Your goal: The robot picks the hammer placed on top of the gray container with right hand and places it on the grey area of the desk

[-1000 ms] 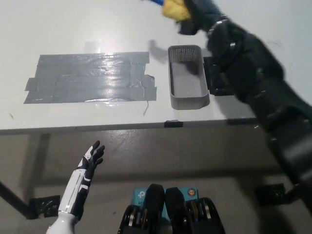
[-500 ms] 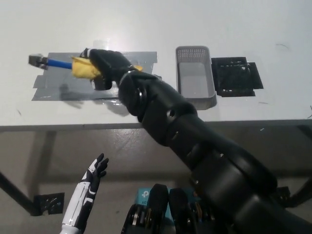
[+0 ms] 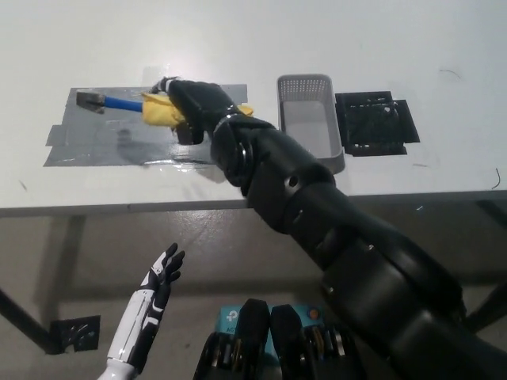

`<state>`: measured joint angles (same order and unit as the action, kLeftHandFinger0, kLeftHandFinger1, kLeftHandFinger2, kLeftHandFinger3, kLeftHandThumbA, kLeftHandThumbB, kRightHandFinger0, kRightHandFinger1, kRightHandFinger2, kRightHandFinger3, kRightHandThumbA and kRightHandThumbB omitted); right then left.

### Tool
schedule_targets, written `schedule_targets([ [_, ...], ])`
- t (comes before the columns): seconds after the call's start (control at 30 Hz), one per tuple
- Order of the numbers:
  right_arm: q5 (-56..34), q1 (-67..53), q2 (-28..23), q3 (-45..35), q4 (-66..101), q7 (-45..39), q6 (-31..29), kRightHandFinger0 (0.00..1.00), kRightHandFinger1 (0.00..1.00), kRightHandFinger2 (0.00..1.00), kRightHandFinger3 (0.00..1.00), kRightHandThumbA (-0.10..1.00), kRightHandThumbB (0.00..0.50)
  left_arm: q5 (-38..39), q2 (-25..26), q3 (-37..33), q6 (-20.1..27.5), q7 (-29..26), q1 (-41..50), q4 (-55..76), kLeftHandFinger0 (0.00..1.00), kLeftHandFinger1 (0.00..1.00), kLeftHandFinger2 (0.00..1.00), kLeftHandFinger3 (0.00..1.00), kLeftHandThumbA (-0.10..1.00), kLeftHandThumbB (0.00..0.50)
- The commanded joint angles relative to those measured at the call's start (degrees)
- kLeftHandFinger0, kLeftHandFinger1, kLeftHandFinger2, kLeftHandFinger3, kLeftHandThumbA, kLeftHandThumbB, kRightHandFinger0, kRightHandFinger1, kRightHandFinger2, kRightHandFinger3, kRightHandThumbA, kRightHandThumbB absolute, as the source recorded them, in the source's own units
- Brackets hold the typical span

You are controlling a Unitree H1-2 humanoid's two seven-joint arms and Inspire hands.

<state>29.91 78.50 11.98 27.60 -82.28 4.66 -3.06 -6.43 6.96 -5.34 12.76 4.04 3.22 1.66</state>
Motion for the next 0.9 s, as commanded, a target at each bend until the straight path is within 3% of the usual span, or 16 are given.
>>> schedule_targets([
  [0.0,-0.4,4.1,-0.9,-0.6,1.0,3.0,0.4,0.18,0.41,0.46,0.47,-0.10,0.254,-0.5,0.4,-0.2,0.4,0.5,-1.0,2.1,1.00,1.00,1.00,1.00,1.00,0.292],
  [0.03,-0.6,4.0,-1.1,-0.8,1.0,2.9,0.6,0.16,0.39,0.46,0.51,-0.10,0.238,-0.5,0.5,-0.2,0.4,0.5,-1.0,2.2,1.00,1.00,1.00,1.00,1.00,0.292],
  [0.07,-1.4,4.1,-1.2,-1.5,1.0,1.2,0.8,0.30,0.50,0.57,0.65,-0.07,0.223,-0.5,0.5,-0.3,0.4,0.6,-1.1,2.2,1.00,1.00,1.00,1.00,1.00,0.291],
  [0.1,-4.3,4.0,-1.3,-4.1,0.9,-2.6,0.7,0.62,0.84,0.92,1.00,0.02,0.259,-0.5,0.6,-0.3,0.4,0.6,-1.2,2.2,1.00,1.00,1.00,1.00,1.00,0.292],
  [0.13,-5.5,4.0,-1.4,-5.2,0.9,-3.9,0.7,0.80,0.93,1.00,1.00,0.06,0.245,-0.5,0.7,-0.3,0.4,0.7,-1.3,2.2,1.00,1.00,1.00,1.00,1.00,0.292],
  [0.17,-5.6,3.8,-1.5,-5.7,0.9,-5.1,0.5,1.00,1.00,1.00,1.00,0.17,0.292,-0.7,0.7,-0.4,0.3,0.7,-1.3,2.4,1.00,1.00,1.00,1.00,1.00,0.290],
  [0.2,-4.6,3.8,-1.6,-5.2,0.9,-6.1,1.0,1.00,1.00,1.00,1.00,0.33,0.356,-0.8,0.8,-0.5,-0.2,0.8,-1.6,2.6,1.00,1.00,1.00,1.00,1.00,0.292],
  [0.27,-3.7,3.8,-1.8,-4.7,0.9,-7.0,1.0,1.00,1.00,1.00,1.00,0.48,0.441,-0.6,0.9,-0.6,-0.2,0.9,-1.9,2.5,1.00,1.00,1.00,1.00,1.00,0.291],
  [0.33,-2.9,3.9,-2.0,-3.9,0.7,-8.2,1.6,1.00,1.00,1.00,1.00,0.55,0.470,-0.7,1.0,-0.6,0.1,0.9,-2.1,2.6,1.00,1.00,1.00,1.00,1.00,0.285],
  [0.5,-2.5,4.2,-2.7,-3.3,0.7,-10.7,3.7,1.00,1.00,1.00,1.00,0.67,0.500,-0.4,1.2,-0.8,-0.7,1.4,-2.6,3.4,1.00,1.00,1.00,1.00,1.00,0.276],
  [0.7,-2.8,4.4,-3.6,-3.8,0.9,-11.7,4.7,1.00,1.00,1.00,1.00,0.70,0.500,-1.0,1.3,-0.9,-1.6,1.6,-3.1,3.9,1.00,1.00,1.00,1.00,1.00,0.274],
  [0.87,-3.0,5.7,-4.2,-4.1,1.4,-10.7,3.8,1.00,1.00,1.00,1.00,0.84,0.500,-0.5,0.9,-0.8,-1.5,1.5,-3.2,3.7,1.00,1.00,1.00,1.00,1.00,0.270],
])
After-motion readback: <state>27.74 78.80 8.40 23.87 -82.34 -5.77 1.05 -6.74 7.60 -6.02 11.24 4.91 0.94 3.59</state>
